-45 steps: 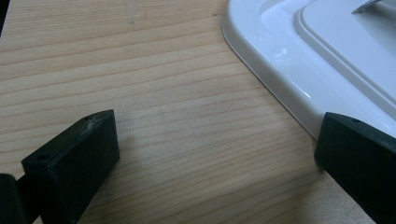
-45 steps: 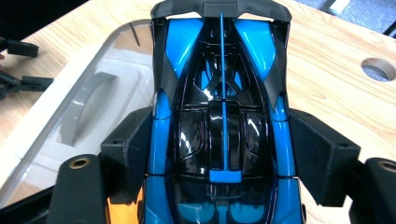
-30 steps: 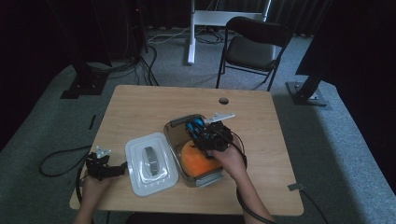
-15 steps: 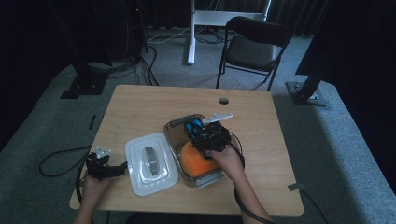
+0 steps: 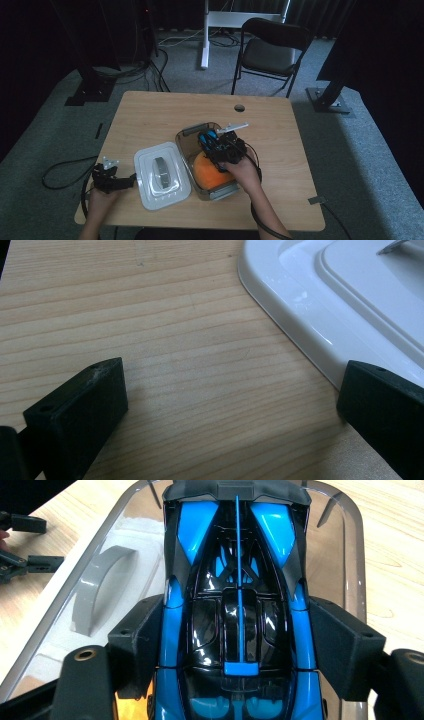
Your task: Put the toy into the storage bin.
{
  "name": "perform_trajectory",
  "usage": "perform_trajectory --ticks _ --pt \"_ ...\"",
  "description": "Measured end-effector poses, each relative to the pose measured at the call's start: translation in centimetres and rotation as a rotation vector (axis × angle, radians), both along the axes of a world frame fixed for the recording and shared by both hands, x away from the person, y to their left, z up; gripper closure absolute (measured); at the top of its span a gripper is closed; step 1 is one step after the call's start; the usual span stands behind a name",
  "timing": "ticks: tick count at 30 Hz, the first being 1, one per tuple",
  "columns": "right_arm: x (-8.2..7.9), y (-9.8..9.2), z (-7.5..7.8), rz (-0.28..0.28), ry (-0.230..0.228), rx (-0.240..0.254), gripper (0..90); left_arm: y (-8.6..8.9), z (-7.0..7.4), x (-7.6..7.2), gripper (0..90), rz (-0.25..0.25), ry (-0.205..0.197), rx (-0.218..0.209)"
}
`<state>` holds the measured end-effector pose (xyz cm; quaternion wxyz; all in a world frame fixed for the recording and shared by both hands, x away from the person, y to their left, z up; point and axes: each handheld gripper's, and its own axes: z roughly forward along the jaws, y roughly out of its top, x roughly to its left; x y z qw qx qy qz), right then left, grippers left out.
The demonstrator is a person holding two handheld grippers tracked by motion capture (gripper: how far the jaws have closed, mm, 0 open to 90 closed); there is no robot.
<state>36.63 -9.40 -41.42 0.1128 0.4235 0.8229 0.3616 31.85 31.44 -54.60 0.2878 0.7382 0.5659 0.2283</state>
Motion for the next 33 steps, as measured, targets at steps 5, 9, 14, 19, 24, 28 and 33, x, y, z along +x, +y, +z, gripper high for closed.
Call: perform_trajectory --ticks 5,9,14,19,24,28,33 --pt "0.4 0.1 -0.2 0.011 0.039 -0.013 26.6 0.0 0.0 0.0 0.2 0.000 0.000 0.000" --pt "0.4 0.1 0.1 0.015 0.034 0.003 26.6 0.0 0.0 0.0 0.2 0.000 0.000 -0.001" --pt "0.4 -0.1 0.4 0.018 0.039 0.026 26.3 0.0 0.0 0.0 0.2 -0.001 0.000 0.000" --pt "0.2 -0.7 0.3 0.004 0.018 0.039 25.0 0.0 0.0 0.0 0.2 0.000 0.000 -0.001" --pt "0.0 -1.4 0.6 -0.003 -0.009 0.065 16.2 0.0 0.0 0.0 0.2 0.000 0.000 -0.001" --pt "0.0 -2.2 0.7 -0.019 -0.036 0.070 13.2 0.0 0.0 0.0 0.2 0.000 0.000 -0.001" --pt "0.1 -3.4 0.7 -0.052 -0.065 0.078 13.2 0.0 0.0 0.0 0.2 0.000 0.000 -0.001"
